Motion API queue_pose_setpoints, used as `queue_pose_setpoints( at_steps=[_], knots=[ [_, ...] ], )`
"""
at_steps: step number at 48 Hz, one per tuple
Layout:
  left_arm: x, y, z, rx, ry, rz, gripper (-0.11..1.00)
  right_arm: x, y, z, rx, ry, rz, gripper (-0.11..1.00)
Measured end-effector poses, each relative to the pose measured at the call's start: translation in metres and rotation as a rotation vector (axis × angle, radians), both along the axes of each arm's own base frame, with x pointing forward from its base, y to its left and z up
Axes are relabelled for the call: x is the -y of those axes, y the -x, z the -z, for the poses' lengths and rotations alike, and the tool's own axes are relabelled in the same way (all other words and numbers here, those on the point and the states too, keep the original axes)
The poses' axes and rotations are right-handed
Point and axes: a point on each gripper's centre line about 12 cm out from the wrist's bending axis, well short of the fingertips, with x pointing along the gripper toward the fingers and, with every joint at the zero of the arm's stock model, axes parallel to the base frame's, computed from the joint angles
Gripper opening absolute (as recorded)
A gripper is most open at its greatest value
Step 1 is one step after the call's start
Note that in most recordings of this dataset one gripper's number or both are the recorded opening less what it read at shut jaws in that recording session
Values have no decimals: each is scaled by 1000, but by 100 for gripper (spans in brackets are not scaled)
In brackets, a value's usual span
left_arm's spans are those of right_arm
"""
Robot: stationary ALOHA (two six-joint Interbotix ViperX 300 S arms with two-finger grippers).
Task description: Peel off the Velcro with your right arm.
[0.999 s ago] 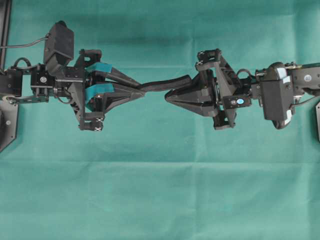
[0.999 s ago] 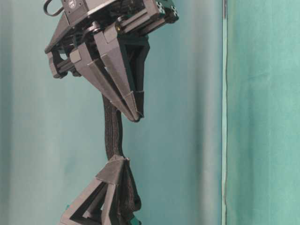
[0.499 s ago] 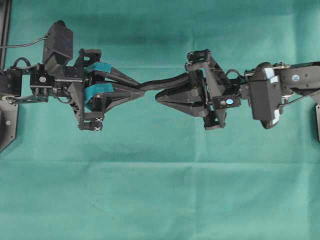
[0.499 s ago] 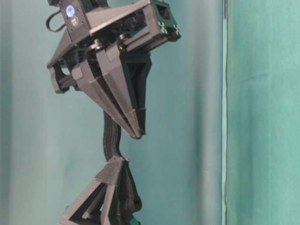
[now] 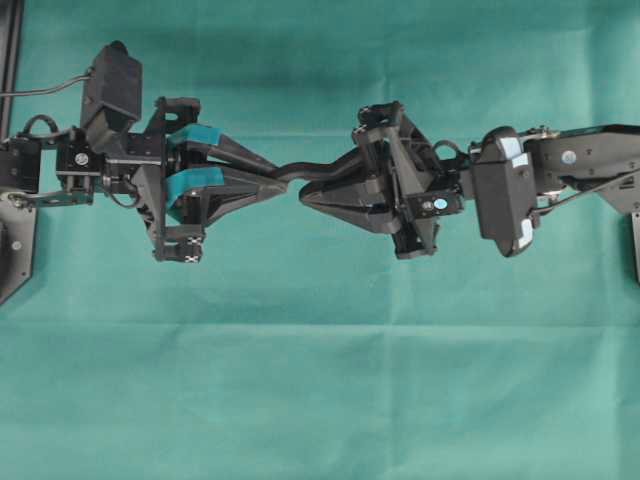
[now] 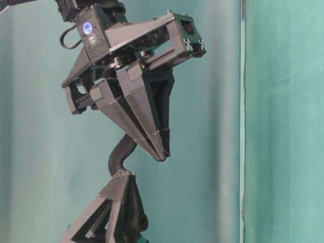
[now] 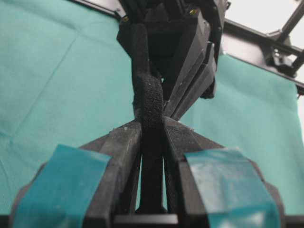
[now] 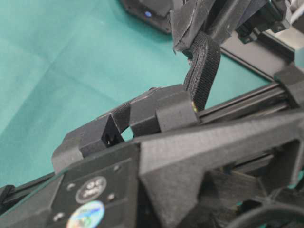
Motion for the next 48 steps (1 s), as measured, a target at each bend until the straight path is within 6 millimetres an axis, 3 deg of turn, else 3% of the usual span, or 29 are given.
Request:
queue_pose_setpoints(
  at_steps=[20,48],
  knots=[
    [0,1,2,-6,-1,-1,11,2,4,-8,-2,10,14,9],
    [-1,19,1,20,-1,-5,11,-5,22,-24,45,-1,2,9]
  ],
)
